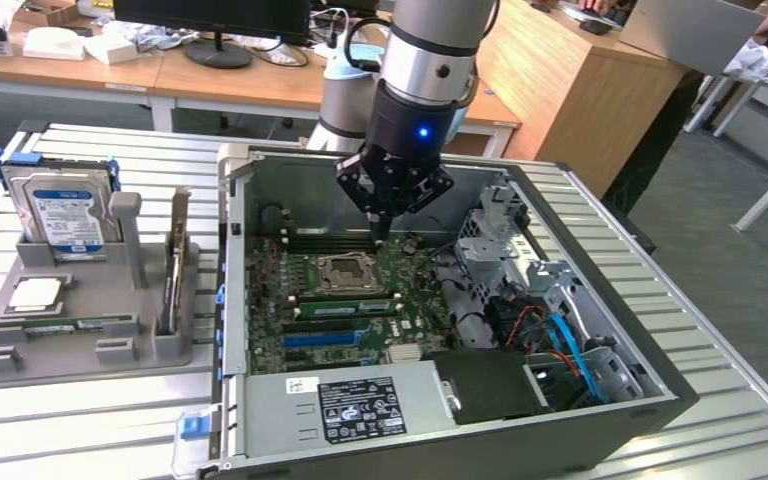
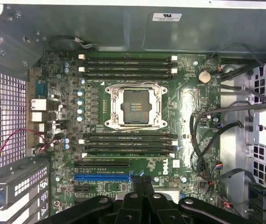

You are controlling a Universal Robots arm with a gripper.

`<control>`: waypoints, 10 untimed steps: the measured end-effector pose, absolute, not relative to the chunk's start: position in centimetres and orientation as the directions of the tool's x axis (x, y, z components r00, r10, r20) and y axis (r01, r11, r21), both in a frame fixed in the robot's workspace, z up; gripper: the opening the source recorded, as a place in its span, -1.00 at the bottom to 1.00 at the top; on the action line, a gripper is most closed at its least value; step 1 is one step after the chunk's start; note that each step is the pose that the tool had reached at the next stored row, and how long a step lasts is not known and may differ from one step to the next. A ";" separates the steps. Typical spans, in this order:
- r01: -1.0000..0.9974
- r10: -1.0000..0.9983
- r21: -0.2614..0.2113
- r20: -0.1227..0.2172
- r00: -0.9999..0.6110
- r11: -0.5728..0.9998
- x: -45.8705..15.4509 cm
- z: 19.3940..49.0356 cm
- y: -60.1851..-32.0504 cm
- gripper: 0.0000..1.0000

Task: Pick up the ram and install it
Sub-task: 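Press down the ram until it locks into place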

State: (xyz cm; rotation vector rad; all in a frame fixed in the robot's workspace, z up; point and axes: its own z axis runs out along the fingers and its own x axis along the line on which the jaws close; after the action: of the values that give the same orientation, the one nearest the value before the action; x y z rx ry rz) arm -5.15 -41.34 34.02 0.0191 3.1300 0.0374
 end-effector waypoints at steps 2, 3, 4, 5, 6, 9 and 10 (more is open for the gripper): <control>0.012 0.012 0.024 -0.011 -1.000 1.000 -5.1 34.1 -41.3 -0.80; 0.012 0.012 0.024 -0.011 -1.000 1.000 -5.1 34.1 -41.3 -0.80; 0.012 0.012 0.024 -0.011 -1.000 1.000 -5.1 34.1 -41.3 -0.80; 0.012 0.012 0.024 -0.011 -1.000 1.000 -5.1 34.1 -41.3 -0.80; 0.012 0.012 0.024 -0.011 -1.000 1.000 -5.1 34.1 -41.3 -0.80; 0.012 0.012 0.023 -0.011 -1.000 1.000 -5.1 34.2 -41.3 -0.80; 0.012 0.012 0.024 -0.011 -1.000 1.000 -5.1 34.2 -41.3 -0.80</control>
State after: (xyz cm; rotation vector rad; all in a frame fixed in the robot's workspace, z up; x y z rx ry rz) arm -5.15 -41.34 34.25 0.0192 3.1302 0.0367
